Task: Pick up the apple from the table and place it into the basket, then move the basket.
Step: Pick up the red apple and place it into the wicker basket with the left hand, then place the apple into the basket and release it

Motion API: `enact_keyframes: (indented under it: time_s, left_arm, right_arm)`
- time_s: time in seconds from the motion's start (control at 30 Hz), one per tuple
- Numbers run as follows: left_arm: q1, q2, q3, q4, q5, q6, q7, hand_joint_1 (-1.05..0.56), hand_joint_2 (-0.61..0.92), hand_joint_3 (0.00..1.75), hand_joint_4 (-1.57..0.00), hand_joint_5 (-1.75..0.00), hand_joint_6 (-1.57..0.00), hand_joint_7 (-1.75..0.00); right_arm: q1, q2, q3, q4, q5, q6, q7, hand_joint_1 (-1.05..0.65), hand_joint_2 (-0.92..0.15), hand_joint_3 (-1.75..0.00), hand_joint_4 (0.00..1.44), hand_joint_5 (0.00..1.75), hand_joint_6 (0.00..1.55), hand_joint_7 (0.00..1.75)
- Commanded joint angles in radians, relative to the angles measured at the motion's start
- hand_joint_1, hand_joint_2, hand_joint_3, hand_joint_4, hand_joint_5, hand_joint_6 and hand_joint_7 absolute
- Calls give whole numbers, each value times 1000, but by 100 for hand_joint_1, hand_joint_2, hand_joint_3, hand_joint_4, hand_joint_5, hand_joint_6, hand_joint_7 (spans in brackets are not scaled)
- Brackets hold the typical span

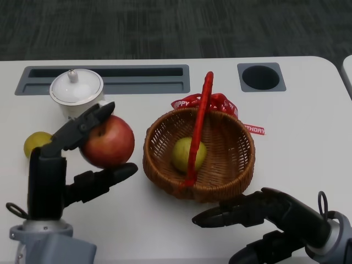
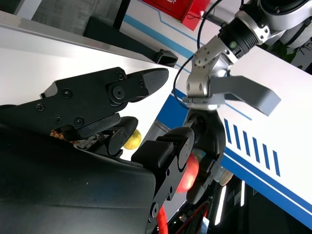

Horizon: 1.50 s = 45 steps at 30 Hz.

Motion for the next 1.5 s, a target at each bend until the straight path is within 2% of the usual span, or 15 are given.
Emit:
enact_keyframes:
  time_s: [0.03,0.17,0.57,0.77,0.97,1.07,1.2,1.27,1.33,1.5]
  left_arm:
    - [-69,-2,3,-22,-36,57,-67,-22,84,0,-127,-2,-107,-1]
    - [-134,-27,-6,31,-47,85,-121,-22,84,0,-126,-1,-107,0]
    - [-302,-97,-50,343,-37,45,-200,-18,84,0,-128,-1,-109,0]
    - [-370,-122,-64,515,-6,-3,-190,-20,82,0,-125,0,-109,-1]
    - [-409,-128,-81,616,38,-6,-165,-21,82,0,-120,0,-108,0]
    - [-423,-124,-84,651,38,-12,-181,-21,80,0,-107,0,-96,0]
    - [-442,-108,-97,684,43,-41,-211,-34,74,0,-64,0,-62,0]
    - [-447,-105,-98,691,36,-50,-228,-40,72,0,-51,0,-52,0]
    - [-450,-103,-97,693,30,-53,-241,-45,72,0,-45,-1,-50,-1]
    - [-451,-99,-96,683,32,-59,-242,-49,72,0,-46,-1,-56,-2]
  right_arm:
    - [10,-2,-2,-7,12,4,1,-39,-92,-1,80,0,70,0]
    - [18,-3,-3,-13,16,5,3,-38,-92,0,80,0,70,0]
    - [50,1,-2,-29,8,-7,-12,-39,-92,-2,79,0,71,0]
    - [63,-2,0,-37,0,-15,-24,-39,-92,-2,79,0,72,1]
    - [73,-3,7,-39,-5,-22,-39,-39,-92,-3,79,0,72,0]
    - [75,-6,7,-42,2,-20,-37,-39,-92,-3,79,0,72,0]
    - [72,-12,5,-46,3,-14,-37,-39,-92,-3,79,0,72,0]
    - [70,-15,5,-47,2,-9,-37,-39,-92,-3,79,0,72,0]
    - [70,-17,4,-47,1,-6,-38,-39,-92,-3,80,0,72,0]
    - [63,-17,2,-41,2,-6,-38,-39,-92,-3,80,0,73,0]
